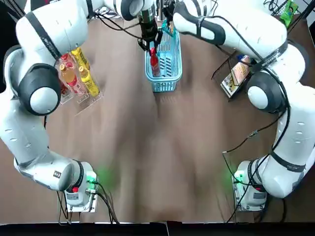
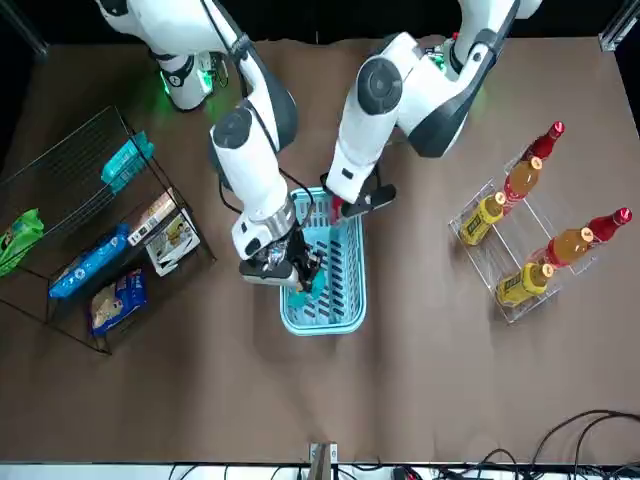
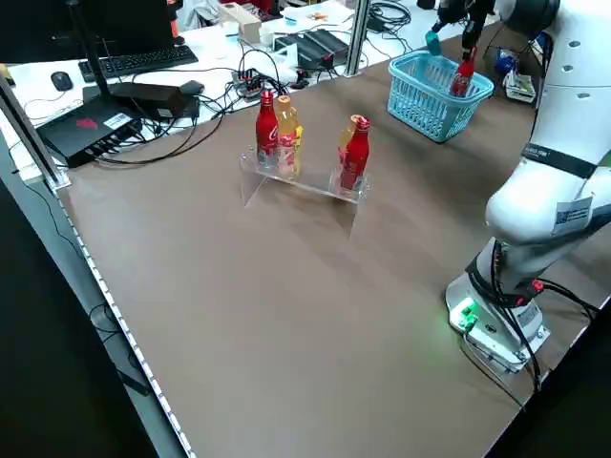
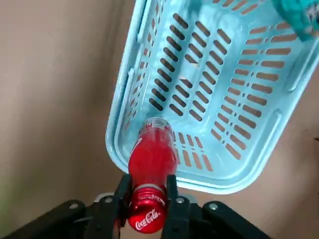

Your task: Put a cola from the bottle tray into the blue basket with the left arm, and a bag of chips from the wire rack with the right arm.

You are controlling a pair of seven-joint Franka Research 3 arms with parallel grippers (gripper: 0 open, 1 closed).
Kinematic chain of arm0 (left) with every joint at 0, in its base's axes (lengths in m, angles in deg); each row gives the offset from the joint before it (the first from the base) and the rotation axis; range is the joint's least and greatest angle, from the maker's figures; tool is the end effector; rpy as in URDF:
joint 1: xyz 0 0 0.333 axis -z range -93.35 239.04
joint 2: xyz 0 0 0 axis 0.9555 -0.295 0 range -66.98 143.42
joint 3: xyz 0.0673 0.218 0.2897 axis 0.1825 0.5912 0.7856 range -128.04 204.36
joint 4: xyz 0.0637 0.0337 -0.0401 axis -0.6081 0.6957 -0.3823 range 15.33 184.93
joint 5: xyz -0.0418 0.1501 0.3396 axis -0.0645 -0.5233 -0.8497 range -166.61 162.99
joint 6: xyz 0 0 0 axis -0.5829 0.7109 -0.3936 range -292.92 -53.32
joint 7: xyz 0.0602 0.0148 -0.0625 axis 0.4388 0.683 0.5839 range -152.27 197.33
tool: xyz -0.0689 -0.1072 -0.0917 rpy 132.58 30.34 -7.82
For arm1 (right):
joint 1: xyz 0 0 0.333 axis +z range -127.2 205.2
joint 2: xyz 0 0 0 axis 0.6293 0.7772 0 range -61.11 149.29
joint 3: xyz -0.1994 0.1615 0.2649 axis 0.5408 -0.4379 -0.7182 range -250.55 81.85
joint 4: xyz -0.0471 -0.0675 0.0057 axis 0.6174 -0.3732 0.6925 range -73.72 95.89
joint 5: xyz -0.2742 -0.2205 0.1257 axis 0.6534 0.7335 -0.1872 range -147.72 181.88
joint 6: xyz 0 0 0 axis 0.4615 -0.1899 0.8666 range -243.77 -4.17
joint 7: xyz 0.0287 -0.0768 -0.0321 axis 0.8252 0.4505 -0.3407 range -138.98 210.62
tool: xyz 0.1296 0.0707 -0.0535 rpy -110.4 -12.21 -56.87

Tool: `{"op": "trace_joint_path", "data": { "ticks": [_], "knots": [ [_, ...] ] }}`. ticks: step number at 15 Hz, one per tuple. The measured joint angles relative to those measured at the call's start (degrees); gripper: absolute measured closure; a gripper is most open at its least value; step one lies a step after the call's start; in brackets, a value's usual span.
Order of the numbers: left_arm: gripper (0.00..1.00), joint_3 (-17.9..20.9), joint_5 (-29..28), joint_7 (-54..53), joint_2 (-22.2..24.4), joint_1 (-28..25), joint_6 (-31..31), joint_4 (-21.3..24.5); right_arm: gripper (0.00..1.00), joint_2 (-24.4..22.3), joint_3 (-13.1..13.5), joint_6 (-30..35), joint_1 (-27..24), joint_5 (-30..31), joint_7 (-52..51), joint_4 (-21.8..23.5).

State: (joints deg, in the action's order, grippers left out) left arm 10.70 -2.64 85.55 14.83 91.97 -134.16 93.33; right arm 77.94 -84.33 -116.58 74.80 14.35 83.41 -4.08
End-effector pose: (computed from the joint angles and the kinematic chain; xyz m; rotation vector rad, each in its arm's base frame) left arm 0.4969 -0.4520 0.4694 2.9915 0.4793 -0.2030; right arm 0.6437 0.4666 0.4463 -2.7374 0.3208 -0.4651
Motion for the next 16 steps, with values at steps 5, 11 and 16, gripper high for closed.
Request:
{"op": "trace_joint_path", "data": {
  "ticks": [5, 11, 16],
  "knots": [
    [0.68, 0.5, -0.2, 0.0, -2.8, 0.6, -0.2, 0.0, 0.77, 1.3, 0.4, -3.9, -0.1, 0.0, 0.3, -0.2],
    [0.68, 1.5, -1.0, 0.0, -4.5, 2.1, -1.1, -0.1, 0.74, 0.7, 1.4, 3.0, -1.7, 0.0, -0.2, -1.0],
    [0.68, 3.6, -1.0, 0.0, -6.1, 4.6, -3.5, -0.1, 0.76, -4.4, 1.5, 21.3, -7.5, -0.3, -11.5, -1.9]
  ]
}}
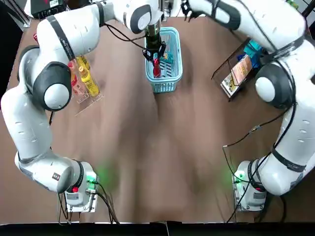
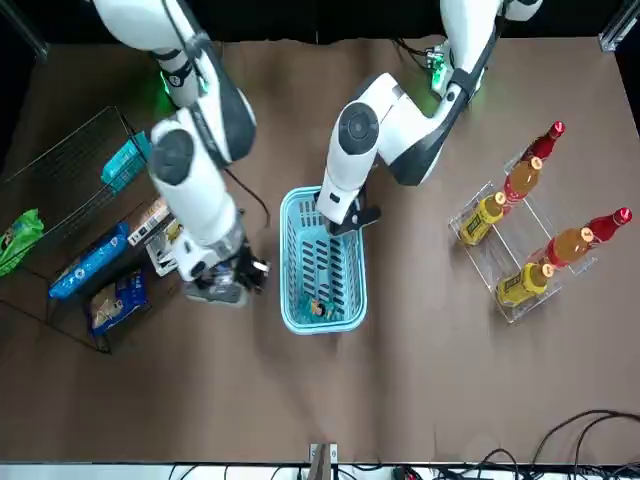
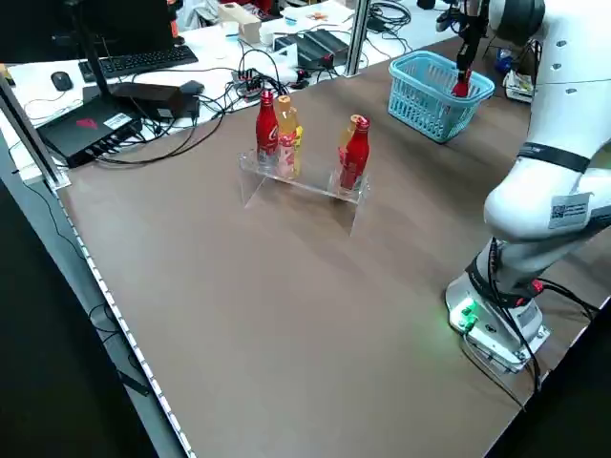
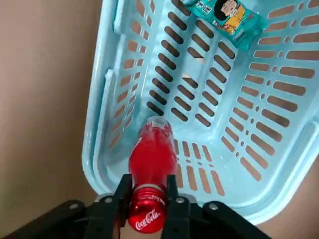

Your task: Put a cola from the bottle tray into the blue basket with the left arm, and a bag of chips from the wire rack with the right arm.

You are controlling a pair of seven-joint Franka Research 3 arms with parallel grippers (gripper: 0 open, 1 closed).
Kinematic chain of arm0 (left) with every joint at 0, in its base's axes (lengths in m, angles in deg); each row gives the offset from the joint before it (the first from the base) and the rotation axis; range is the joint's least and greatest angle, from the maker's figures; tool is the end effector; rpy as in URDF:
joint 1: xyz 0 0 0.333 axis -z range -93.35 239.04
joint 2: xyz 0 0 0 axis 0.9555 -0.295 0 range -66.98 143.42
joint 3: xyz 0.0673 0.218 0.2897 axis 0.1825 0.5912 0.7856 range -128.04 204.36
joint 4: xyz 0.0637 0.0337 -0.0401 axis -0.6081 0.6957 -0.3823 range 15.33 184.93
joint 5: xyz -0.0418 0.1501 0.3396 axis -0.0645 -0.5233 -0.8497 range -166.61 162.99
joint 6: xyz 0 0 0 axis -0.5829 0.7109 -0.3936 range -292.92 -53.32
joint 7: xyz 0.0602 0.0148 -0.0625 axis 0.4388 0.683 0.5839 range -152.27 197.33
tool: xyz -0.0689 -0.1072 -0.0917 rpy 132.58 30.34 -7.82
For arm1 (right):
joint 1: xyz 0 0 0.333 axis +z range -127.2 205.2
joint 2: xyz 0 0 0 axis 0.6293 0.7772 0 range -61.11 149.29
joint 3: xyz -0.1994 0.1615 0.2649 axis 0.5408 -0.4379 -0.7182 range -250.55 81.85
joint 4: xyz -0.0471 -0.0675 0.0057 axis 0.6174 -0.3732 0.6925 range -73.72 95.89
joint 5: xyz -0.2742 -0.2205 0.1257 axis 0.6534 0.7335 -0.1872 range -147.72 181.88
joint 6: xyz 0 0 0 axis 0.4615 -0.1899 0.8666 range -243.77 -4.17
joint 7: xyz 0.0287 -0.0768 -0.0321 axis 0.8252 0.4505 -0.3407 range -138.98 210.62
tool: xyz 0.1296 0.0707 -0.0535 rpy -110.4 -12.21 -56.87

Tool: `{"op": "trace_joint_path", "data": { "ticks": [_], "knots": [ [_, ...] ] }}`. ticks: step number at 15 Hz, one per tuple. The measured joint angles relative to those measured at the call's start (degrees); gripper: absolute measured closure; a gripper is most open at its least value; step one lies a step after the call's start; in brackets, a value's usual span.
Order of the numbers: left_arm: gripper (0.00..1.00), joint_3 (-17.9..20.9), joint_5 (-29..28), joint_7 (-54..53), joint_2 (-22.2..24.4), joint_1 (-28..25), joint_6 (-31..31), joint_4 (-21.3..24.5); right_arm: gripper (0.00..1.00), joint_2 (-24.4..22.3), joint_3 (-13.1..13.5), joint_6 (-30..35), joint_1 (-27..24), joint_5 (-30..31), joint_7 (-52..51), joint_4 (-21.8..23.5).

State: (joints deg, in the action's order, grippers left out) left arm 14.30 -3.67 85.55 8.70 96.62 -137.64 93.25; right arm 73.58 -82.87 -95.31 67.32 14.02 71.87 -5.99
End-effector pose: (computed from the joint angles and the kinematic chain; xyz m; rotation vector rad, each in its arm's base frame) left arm 0.5038 -0.4758 0.3998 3.0306 0.4608 -0.2495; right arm 0.6619 0.3460 0.4716 -2.9744 0.2601 -0.2479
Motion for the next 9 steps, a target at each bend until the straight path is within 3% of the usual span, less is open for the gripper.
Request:
{"op": "trace_joint_path", "data": {
  "ticks": [5, 9],
  "knots": [
    [0.68, 1.3, 0.0, 0.0, -0.8, 1.6, -3.4, 0.0, 0.78, -8.6, 0.0, 17.2, -6.9, 0.0, -13.1, -0.4],
    [0.68, 1.9, 0.0, 0.0, -1.7, 2.0, -3.8, 0.0, 0.77, -13.6, 0.2, 26.0, -12.9, 0.0, -25.5, -0.4]
  ]
}}
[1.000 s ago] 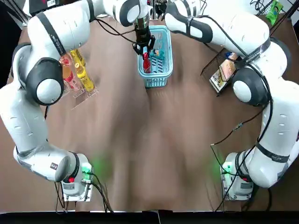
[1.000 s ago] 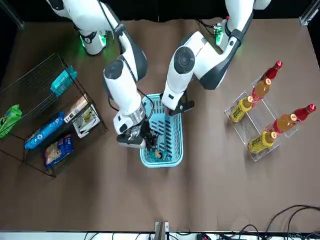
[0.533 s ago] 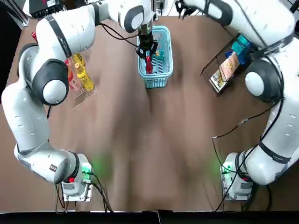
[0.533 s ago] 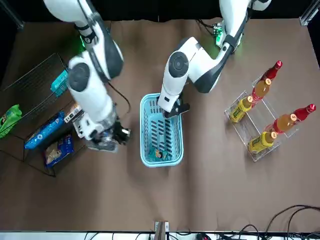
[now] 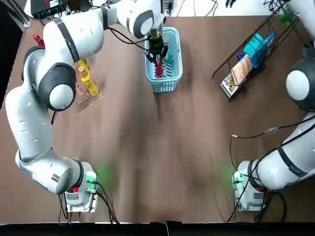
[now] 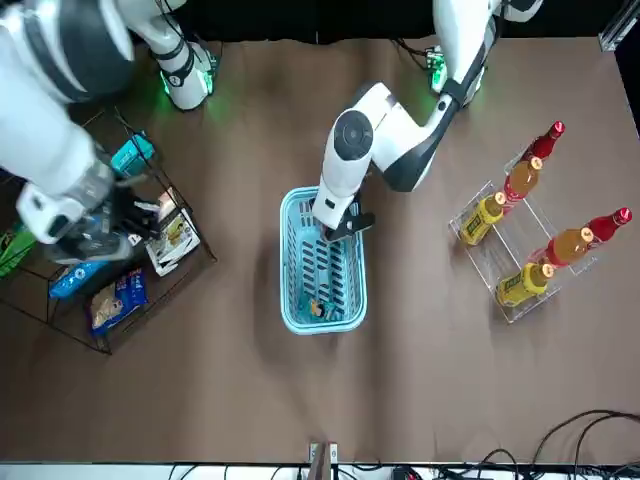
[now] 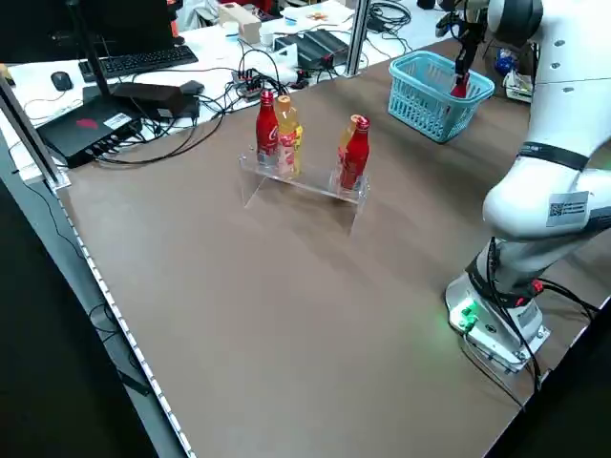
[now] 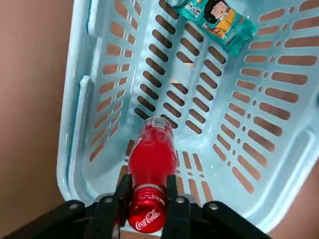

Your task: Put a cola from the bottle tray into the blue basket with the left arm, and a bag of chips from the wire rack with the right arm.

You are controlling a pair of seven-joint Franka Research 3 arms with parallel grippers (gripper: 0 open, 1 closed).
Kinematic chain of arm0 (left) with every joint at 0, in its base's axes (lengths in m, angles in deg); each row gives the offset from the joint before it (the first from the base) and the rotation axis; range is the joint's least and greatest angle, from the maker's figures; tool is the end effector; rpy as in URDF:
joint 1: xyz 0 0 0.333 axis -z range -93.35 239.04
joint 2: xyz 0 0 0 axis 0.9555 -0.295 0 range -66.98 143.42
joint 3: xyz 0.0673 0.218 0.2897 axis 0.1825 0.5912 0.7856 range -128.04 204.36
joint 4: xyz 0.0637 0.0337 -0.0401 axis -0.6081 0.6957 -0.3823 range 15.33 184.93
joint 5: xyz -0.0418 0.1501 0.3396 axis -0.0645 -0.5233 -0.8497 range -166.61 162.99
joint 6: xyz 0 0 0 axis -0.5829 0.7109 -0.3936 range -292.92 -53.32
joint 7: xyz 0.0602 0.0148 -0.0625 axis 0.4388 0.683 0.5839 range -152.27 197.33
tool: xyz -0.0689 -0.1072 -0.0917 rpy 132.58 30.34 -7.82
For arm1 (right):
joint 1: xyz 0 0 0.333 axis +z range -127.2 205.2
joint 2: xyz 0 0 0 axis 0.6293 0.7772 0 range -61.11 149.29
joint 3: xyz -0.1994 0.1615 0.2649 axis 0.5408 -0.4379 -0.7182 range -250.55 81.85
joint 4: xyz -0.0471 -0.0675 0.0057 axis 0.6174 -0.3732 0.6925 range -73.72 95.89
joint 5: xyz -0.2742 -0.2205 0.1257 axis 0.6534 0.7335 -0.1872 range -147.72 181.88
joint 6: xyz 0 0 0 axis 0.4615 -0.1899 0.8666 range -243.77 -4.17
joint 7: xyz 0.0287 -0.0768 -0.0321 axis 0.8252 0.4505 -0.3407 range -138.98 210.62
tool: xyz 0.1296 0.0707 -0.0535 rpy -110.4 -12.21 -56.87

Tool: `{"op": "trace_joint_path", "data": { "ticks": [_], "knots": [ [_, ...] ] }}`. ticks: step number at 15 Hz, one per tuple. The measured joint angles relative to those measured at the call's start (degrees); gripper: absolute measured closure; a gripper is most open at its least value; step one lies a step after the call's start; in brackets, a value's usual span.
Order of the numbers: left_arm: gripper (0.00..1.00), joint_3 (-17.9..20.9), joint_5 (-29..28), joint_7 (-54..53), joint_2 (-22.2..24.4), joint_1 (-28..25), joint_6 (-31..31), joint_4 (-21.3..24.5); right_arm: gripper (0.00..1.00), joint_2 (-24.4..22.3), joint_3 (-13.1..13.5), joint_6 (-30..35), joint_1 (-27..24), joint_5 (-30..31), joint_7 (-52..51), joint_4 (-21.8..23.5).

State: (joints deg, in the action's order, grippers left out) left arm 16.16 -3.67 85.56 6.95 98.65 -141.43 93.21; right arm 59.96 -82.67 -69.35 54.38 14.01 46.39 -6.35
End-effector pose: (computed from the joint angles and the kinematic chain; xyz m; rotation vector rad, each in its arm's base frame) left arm 0.5096 -0.4881 0.3817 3.0100 0.4598 -0.2139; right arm 0.6131 0.1611 0.5920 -3.0941 -0.0862 0.0028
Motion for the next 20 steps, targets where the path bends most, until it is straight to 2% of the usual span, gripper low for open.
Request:
{"op": "trace_joint_path", "data": {
  "ticks": [1, 3, 5, 6, 7, 11, 13, 18, 20],
  "knots": [
    [0.68, 0.5, 0.0, 0.0, -0.3, 0.5, -0.1, 0.0, 0.77, -0.8, 0.0, 1.6, -1.6, 0.0, -3.5, 0.0],
    [0.68, 1.9, 0.0, 0.0, -0.8, 1.7, -0.5, 0.0, 0.64, -1.7, 0.1, 3.9, -4.5, 0.1, -9.0, 0.1],
    [0.66, 2.2, 0.0, 0.0, -1.0, 2.3, -0.9, 0.0, 0.63, -2.0, 0.1, 4.2, -7.1, 0.1, -11.2, 0.1],
    [0.66, 2.2, 0.0, 0.0, -1.0, 2.3, -1.0, -0.1, 0.56, -2.0, 0.2, 4.1, -8.3, 0.1, -12.3, 0.2],
    [0.52, 2.3, 0.0, 0.4, -0.8, 2.4, -1.3, -0.9, 0.38, -2.0, 0.2, 3.6, -9.7, 0.1, -14.7, 0.7],
    [0.16, 3.3, 0.0, 1.9, 3.5, 1.8, -0.3, -2.5, 0.02, -2.1, 0.1, 3.6, -10.3, 0.1, -15.3, 1.0],
    [0.0, 6.0, 0.0, 1.9, 7.5, 1.5, 2.5, -2.7, 0.0, -2.4, 0.1, 3.9, -10.6, 0.1, -15.2, 1.0],
    [0.0, 13.4, -3.2, -6.3, 16.3, 0.5, 13.2, -2.7, 0.0, -5.2, 0.1, 8.5, -11.5, 0.0, -14.5, 1.4],
    [0.0, 15.8, -4.5, -11.4, 18.6, 0.5, 16.1, -2.7, 0.0, -6.9, 0.1, 7.0, -11.5, 0.1, -14.5, 3.5]
  ]
}}
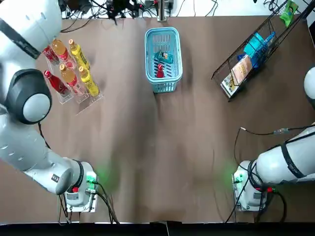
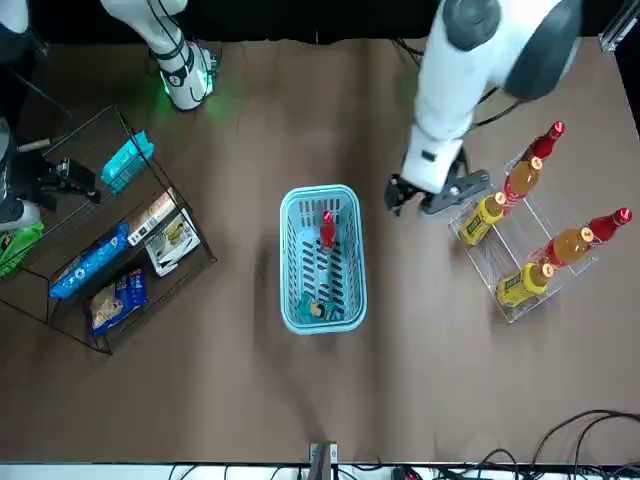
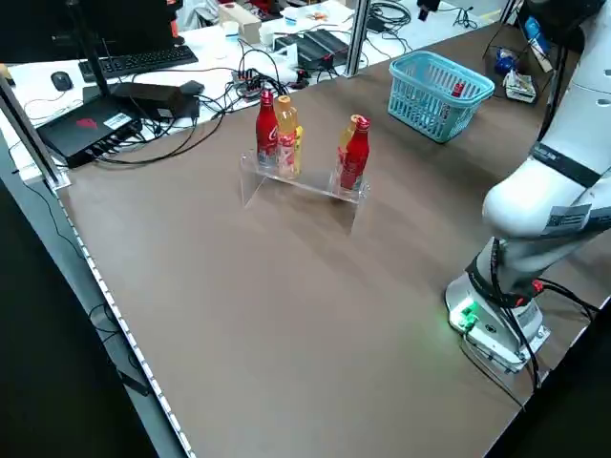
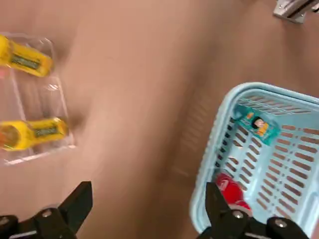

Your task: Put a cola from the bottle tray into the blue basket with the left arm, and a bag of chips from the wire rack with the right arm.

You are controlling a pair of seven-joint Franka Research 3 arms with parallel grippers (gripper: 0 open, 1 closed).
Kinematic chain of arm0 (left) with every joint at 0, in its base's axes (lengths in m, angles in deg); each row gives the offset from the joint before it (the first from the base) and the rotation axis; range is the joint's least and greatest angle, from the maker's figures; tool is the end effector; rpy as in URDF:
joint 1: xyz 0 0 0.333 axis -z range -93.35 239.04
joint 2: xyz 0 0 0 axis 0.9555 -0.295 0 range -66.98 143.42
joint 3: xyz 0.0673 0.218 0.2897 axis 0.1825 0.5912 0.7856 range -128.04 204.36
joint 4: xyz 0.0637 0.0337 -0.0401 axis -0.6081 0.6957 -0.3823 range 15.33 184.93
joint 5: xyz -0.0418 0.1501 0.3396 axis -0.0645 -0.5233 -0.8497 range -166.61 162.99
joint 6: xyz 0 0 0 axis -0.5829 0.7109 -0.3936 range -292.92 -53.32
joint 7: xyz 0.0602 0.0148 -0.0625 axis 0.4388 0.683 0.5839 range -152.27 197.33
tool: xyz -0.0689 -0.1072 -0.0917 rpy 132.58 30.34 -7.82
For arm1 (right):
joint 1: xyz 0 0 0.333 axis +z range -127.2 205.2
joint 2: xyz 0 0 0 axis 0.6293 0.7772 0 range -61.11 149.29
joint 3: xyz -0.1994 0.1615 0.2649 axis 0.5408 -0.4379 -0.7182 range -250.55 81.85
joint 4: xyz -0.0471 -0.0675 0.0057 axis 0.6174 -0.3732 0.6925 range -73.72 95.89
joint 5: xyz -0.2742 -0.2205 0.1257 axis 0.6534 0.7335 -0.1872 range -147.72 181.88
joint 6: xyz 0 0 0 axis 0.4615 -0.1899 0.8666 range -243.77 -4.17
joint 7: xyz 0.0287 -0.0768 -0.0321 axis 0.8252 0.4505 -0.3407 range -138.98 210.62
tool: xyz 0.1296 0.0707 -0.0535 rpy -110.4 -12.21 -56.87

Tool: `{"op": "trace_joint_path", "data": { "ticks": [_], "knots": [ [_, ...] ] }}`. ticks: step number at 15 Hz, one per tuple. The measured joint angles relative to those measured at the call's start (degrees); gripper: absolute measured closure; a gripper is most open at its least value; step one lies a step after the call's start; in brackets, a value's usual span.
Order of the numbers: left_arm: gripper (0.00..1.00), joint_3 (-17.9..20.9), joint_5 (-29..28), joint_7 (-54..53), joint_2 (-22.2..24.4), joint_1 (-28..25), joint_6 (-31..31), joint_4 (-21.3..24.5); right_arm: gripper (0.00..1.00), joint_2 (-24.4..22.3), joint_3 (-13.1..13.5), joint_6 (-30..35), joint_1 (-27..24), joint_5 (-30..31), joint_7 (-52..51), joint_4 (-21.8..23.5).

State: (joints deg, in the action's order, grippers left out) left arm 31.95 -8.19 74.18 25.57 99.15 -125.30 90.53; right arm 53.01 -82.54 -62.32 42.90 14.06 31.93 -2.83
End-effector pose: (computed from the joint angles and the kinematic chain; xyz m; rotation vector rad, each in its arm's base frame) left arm 0.5404 -0.3165 0.5766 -3.0637 -0.5038 -0.1449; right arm 0.5759 0.0316 0.6277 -3.0873 -0.1689 0.0837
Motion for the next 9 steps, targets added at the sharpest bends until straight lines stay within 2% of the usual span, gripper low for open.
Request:
{"op": "trace_joint_path", "data": {
  "ticks": [2, 4, 6, 9],
  "knots": [
    [0.0, 2.7, -0.4, -5.0, 2.0, -0.1, 2.1, 0.0, 0.0, -2.9, -0.1, -4.9, 0.0, 0.0, 0.0, 5.0],
    [0.0, 3.6, -0.4, -10.5, 3.5, -2.9, 4.0, 0.1, 0.0, -6.1, -0.3, -8.6, 0.0, 0.0, 0.1, 10.6],
    [0.0, 2.7, 0.7, -18.0, 5.2, -8.3, 4.9, 0.1, 0.0, -8.0, -0.3, -8.3, 0.0, 0.0, 0.1, 13.4],
    [0.0, 2.1, 3.8, -30.0, 8.4, -14.9, 8.7, 1.1, 0.0, -9.1, -0.2, -5.4, -0.2, 0.0, 0.2, 14.7]
  ]
}}
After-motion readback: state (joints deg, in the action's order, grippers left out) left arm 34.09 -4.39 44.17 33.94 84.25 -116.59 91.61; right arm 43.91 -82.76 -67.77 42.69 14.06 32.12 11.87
